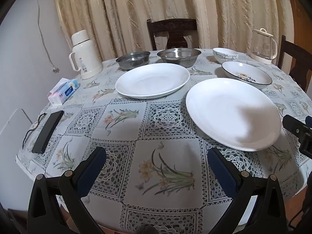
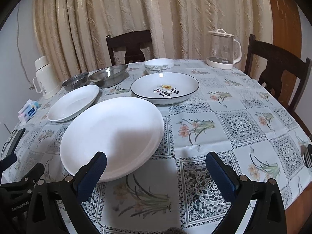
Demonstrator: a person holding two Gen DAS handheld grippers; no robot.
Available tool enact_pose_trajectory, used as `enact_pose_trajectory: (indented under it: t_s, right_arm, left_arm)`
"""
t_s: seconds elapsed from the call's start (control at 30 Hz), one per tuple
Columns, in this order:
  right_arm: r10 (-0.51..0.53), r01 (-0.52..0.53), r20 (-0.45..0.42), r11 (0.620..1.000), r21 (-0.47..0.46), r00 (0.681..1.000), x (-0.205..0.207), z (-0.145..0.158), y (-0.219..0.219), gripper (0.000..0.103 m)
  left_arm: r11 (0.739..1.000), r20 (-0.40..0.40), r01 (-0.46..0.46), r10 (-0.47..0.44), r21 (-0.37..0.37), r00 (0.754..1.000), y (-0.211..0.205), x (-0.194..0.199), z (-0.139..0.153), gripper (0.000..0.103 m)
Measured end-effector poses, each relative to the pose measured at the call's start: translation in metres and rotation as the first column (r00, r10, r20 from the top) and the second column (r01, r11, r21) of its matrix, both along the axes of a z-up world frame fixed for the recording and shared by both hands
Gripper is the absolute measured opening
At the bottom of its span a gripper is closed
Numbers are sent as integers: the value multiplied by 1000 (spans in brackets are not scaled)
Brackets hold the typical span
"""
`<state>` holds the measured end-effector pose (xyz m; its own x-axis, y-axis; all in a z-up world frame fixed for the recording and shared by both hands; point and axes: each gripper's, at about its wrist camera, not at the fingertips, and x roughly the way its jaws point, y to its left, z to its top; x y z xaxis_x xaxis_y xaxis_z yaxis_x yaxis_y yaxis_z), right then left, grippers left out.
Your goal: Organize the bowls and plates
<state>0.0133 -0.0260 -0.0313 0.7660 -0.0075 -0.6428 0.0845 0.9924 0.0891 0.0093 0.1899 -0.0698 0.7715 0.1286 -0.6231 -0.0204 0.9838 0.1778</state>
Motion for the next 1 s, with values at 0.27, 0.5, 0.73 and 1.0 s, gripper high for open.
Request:
enact_pose_trajectory:
  t_s: [0.27, 0.5, 0.73, 1.0]
  right_arm:
    - [5, -5, -14, 1000, 4, 1000, 2, -4, -2, 103]
    - [5, -5, -17, 1000, 4, 1000, 3, -5, -2, 103]
    - [5, -5, -20, 1000, 4, 1000, 3, -6, -1, 103]
    - [-31, 32, -35, 999, 12, 999, 13, -10, -15, 103]
  left_arm:
    - [1000, -17, 5, -5, 5, 1000, -1, 2, -3, 103]
    - [1000, -24, 6, -6, 7, 1000, -3, 1, -5, 103]
    - [1000, -30, 15, -15, 7, 999, -4, 1, -6, 103]
    - [997, -76, 26, -32, -69, 997, 3, 15, -8, 103]
